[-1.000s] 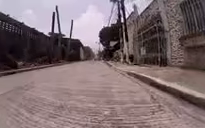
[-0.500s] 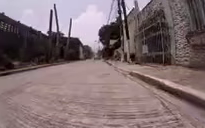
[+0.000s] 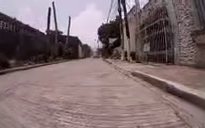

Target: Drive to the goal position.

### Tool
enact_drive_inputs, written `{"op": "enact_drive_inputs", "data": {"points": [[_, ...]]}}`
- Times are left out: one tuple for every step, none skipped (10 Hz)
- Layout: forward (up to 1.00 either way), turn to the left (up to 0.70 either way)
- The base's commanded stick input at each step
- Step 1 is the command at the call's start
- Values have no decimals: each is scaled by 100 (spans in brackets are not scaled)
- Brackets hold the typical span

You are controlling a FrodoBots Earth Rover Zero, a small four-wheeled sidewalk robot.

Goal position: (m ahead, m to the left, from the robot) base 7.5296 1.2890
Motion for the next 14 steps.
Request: {"op": "enact_drive_inputs", "data": {"points": [[70, 35], [70, 21], [70, 6], [70, 0], [70, 0], [70, 0], [70, 0], [70, 0], [70, 0], [70, 0], [70, 0], [70, 0], [70, 0], [70, 0]]}}
